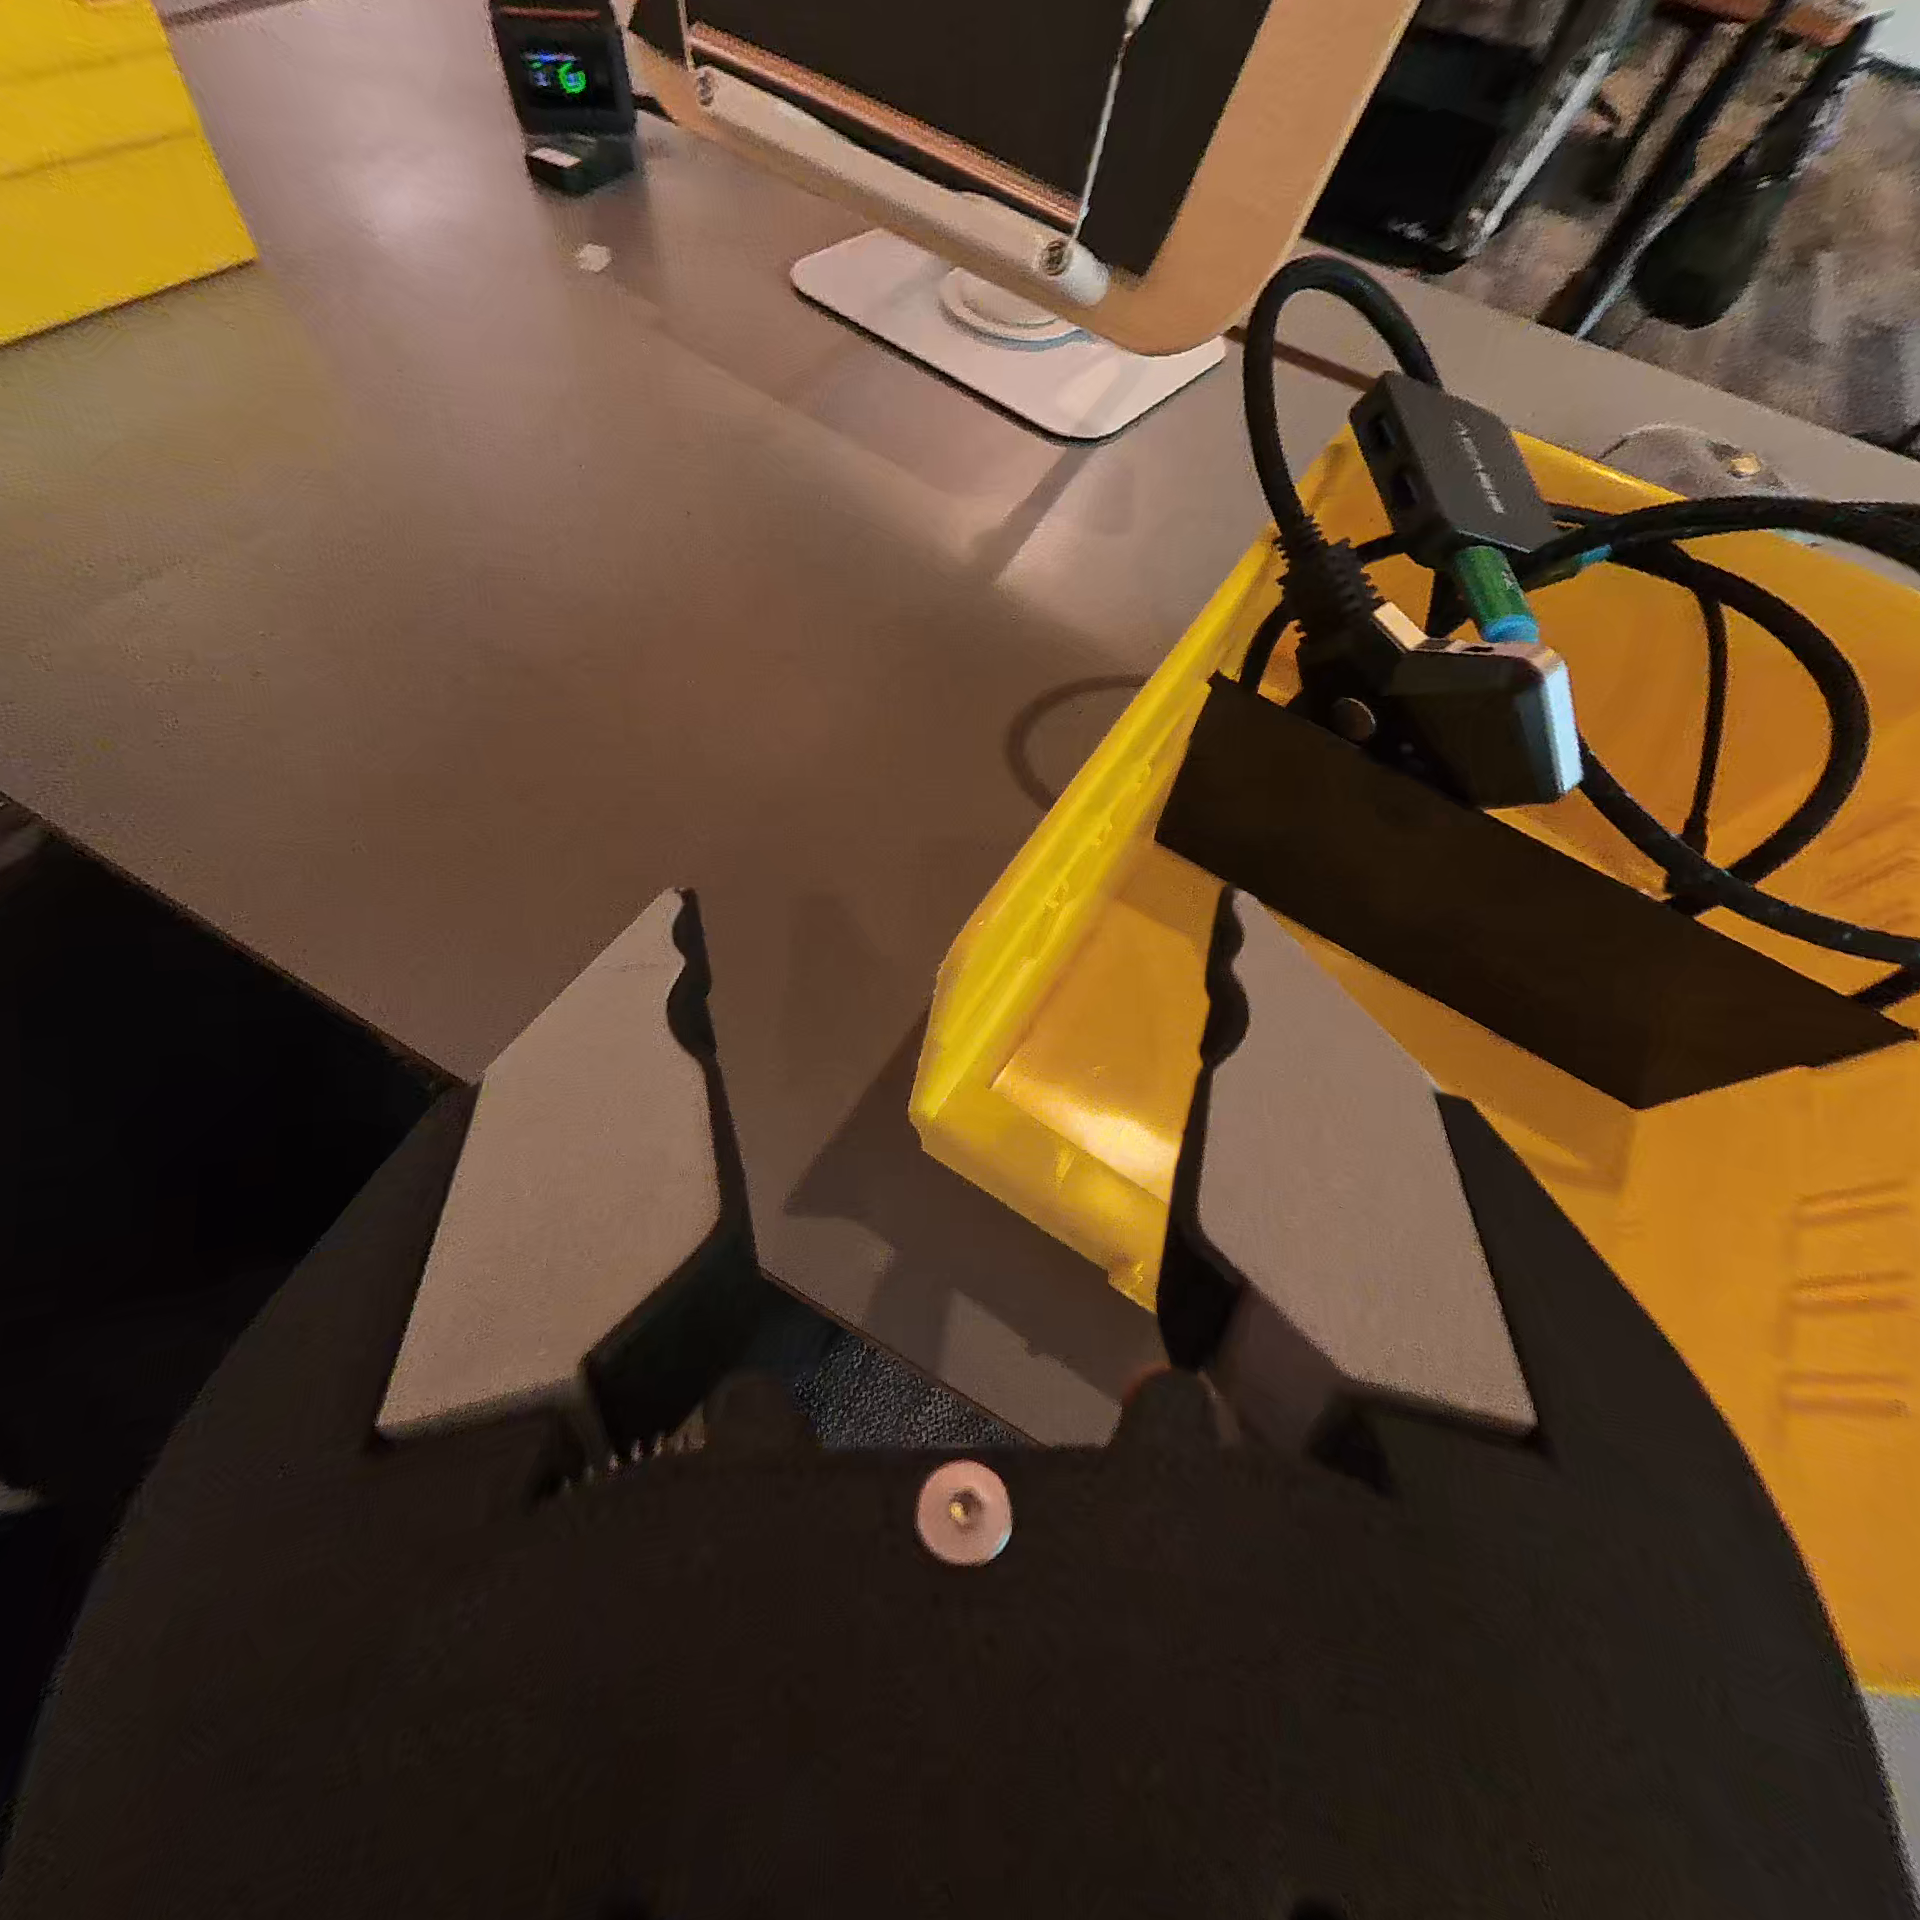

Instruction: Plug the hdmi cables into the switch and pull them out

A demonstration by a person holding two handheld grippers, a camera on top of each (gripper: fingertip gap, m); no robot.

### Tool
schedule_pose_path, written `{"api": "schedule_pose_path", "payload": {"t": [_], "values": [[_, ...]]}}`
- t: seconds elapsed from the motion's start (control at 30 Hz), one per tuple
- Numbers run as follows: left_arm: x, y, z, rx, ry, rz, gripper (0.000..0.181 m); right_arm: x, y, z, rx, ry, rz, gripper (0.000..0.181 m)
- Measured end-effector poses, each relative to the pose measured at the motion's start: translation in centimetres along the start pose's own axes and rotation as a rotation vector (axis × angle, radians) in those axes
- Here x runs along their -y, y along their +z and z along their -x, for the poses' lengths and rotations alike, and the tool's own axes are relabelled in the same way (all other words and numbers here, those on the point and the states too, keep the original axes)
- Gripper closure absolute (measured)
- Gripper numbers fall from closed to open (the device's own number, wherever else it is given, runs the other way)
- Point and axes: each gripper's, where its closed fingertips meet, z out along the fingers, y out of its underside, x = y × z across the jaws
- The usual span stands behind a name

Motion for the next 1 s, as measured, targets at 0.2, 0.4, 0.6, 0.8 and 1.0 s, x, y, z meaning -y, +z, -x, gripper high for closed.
{"api": "schedule_pose_path", "payload": {"t": [0.2,0.4,0.6,0.8,1.0], "values": [[-6.4,-1.6,8.0,0.142,-0.198,0.176,0.119,-0.3,0.6,-1.1,-0.102,0.019,0.009,0.080],[-8.4,2.3,7.0,0.188,-0.126,0.196,0.143,-1.4,2.4,-2.5,-0.194,0.048,0.060,0.070],[-8.8,1.6,8.2,0.128,-0.063,0.249,0.177,-4.9,5.0,-3.7,-0.217,0.086,0.207,0.083],[-7.2,-1.0,10.7,0.062,-0.131,0.139,0.177,-4.0,6.1,-0.5,-0.213,-0.071,0.276,0.158],[-3.7,-3.5,13.3,0.084,-0.159,0.027,0.177,-1.8,8.2,7.7,-0.107,-0.055,0.285,0.153]]}}
